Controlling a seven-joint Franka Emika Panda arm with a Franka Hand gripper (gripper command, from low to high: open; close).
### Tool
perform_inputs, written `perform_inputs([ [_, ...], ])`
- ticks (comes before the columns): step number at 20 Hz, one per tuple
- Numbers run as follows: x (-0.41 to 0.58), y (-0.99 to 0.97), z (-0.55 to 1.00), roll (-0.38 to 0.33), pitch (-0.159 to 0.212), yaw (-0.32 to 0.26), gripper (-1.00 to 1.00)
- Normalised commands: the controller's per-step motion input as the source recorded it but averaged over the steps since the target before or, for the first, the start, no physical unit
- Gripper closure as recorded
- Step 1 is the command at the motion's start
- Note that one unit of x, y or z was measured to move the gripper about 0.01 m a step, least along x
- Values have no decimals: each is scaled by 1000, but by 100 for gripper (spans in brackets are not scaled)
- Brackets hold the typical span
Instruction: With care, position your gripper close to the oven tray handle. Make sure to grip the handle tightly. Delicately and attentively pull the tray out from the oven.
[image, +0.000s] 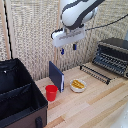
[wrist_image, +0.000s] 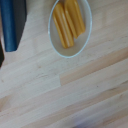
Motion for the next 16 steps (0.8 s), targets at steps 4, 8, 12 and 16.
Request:
perform_inputs([
  [4,-1,-311,0,-325,0,89,-100],
  [8,0,-276,-64,-295,0,173,-100],
  [12,-1,-181,-67,-305,-1,203,-100],
  [16,-8,-158,-61,-329,0,195,-100],
])
